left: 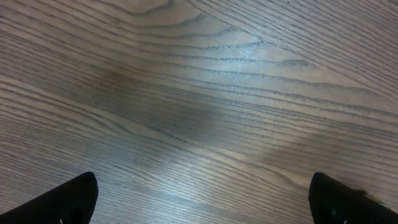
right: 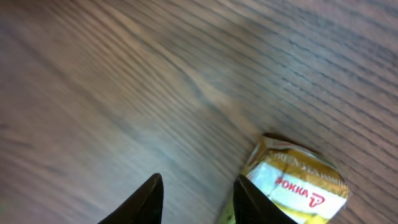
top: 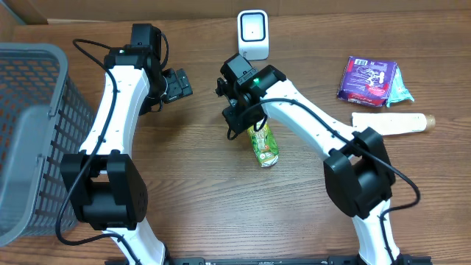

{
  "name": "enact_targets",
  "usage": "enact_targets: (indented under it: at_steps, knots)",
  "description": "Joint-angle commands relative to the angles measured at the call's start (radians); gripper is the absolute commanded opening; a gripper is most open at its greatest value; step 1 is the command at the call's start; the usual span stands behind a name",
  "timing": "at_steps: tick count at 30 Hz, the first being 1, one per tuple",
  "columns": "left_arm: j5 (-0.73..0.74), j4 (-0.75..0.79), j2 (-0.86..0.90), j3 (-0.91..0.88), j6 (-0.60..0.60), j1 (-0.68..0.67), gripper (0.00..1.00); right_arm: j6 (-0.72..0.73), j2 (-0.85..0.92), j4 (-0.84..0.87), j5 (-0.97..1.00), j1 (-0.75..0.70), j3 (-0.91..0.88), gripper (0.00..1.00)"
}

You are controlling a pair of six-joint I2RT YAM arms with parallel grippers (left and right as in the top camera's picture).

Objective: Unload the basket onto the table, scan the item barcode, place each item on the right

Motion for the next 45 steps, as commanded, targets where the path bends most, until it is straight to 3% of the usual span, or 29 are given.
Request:
enact_targets:
  at_steps: [1, 6, 17, 33, 35, 40, 45]
  knots:
    - [-0.012, 0.002, -0.013, 0.006, -0.010, 0.002, 0.99, -0.005, 0.035, 0.001, 0.021, -0.013, -0.007, 0.38]
    - [-0.013, 0.004, -0.013, 0.006, -0.010, 0.002, 1.00, -0.005, 0.040, 0.000, 0.042, -0.025, -0.008, 0.38]
    - [-0.013, 0.004, -0.013, 0.006, -0.010, 0.002, 1.00, 0.029, 0.040, -0.148, 0.337, -0.129, -0.008, 0.38]
    - [-0.013, 0.004, -0.013, 0.006, -0.010, 0.002, 1.00, 0.055, -0.012, -0.245, 0.057, -0.225, 0.054, 0.34]
    - [-0.013, 0.004, -0.013, 0.006, -0.010, 0.002, 0.99, 0.108, -0.035, -0.264, 0.048, -0.227, 0.064, 0.33]
    - [-0.013, 0.004, -0.013, 0.006, -0.010, 0.002, 1.00, 0.291, -0.064, -0.313, 0.050, -0.264, 0.064, 0.43]
    - [-0.013, 0.004, -0.013, 0.006, -0.010, 0.002, 1.00, 0.165, -0.063, -0.272, 0.050, -0.307, 0.028, 0.52]
